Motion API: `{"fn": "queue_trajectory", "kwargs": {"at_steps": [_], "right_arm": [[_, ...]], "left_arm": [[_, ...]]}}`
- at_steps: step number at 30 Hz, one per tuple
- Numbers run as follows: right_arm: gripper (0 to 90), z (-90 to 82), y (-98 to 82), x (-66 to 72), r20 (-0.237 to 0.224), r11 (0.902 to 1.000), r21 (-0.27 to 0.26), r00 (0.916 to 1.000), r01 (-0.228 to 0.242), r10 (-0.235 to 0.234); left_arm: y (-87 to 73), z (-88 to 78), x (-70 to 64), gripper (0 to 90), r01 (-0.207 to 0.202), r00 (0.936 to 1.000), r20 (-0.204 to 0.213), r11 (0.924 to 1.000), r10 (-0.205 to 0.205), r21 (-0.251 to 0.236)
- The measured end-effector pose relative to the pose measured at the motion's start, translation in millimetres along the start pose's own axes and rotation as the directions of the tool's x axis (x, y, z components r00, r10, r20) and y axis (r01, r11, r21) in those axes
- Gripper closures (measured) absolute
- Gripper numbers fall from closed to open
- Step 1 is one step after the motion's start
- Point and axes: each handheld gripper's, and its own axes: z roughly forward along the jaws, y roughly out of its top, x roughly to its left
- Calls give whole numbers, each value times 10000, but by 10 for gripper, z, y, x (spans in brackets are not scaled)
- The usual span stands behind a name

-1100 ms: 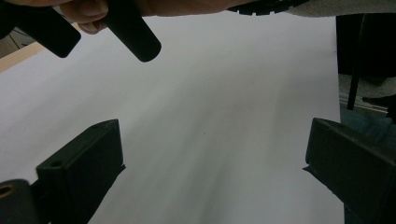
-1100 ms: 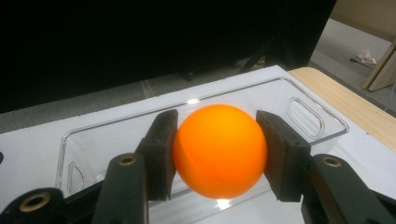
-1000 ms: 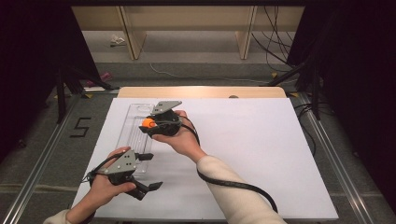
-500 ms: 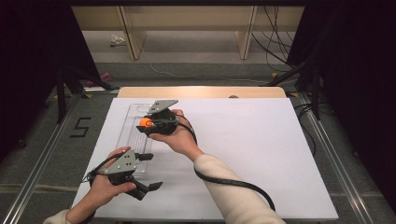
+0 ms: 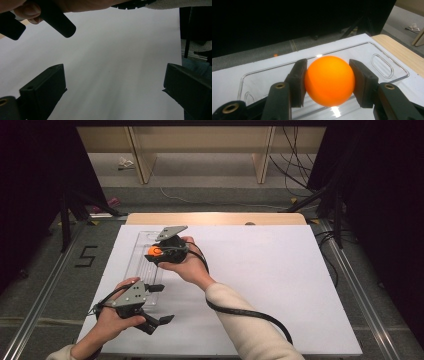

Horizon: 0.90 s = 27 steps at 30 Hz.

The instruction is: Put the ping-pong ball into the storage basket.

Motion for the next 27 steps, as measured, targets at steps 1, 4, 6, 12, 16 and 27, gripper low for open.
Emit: {"fn": "queue_trajectory", "kwargs": {"at_steps": [1, 4, 6, 12, 16, 27], "right_arm": [[517, 1, 2, -3, -1, 10000, 15, 10000, 6, -6], [517, 7, 9, -9, -14, 10000, 45, 10000, 4, -4], [517, 14, 12, -9, -16, 10000, 73, 10000, 2, -2], [517, 42, 44, -3, -89, 9999, 129, 9999, 56, -55], [517, 63, 66, 0, -108, 9999, 158, 9999, 62, -61], [516, 120, 94, -1, -189, 9995, 297, 9998, 102, -97]], "left_arm": [[0, 1, 0, 37, 4, 10000, 6, 10000, -4, -4], [1, 1, -4, 37, -5, 10000, 26, 10000, 5, 6], [2, 0, -4, 37, -14, 10000, 24, 10000, 14, 7], [2, 2, -5, 37, -9, 10000, 25, 10000, 9, 10], [1, 2, -5, 37, -18, 10000, 37, 10000, 18, 12], [1, 4, -9, 37, -18, 10000, 51, 10000, 18, 21]]}}
